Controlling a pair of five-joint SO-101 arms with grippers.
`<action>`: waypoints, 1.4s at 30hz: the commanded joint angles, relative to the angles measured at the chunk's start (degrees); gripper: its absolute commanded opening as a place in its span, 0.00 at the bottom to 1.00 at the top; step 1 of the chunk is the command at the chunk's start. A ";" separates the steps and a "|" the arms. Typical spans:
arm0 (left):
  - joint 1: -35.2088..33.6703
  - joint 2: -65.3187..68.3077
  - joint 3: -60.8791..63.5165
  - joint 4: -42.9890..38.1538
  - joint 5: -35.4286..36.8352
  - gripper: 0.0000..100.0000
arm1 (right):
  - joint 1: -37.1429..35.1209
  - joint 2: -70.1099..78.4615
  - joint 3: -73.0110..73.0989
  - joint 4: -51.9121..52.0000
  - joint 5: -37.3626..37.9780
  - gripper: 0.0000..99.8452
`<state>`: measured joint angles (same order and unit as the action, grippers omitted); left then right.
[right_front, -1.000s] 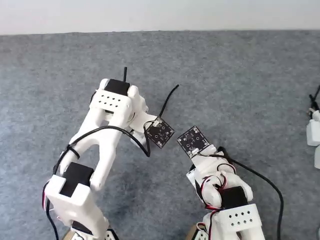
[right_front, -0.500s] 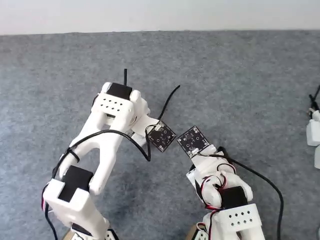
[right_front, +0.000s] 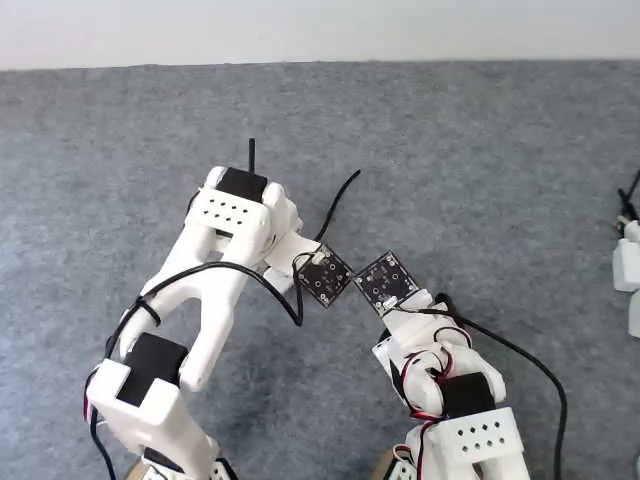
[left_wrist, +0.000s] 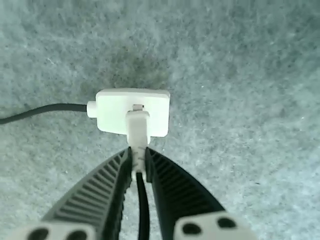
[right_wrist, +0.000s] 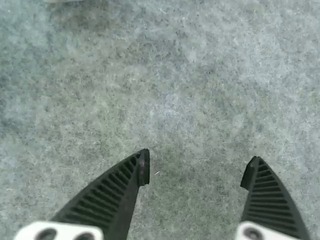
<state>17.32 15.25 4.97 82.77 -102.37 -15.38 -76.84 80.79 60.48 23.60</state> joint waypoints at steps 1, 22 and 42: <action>3.87 1.14 3.74 -0.26 0.53 0.01 | 0.22 -0.75 -0.62 -1.01 -0.62 0.31; 1.41 10.29 -1.54 -1.49 2.73 0.01 | 0.40 -0.75 -0.62 -1.01 -0.62 0.31; 0.18 10.29 -1.36 0.35 2.73 0.01 | 0.48 -0.75 -0.62 -1.10 -0.62 0.31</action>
<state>16.97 19.65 2.51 81.80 -99.56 -15.38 -76.84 80.79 60.48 23.60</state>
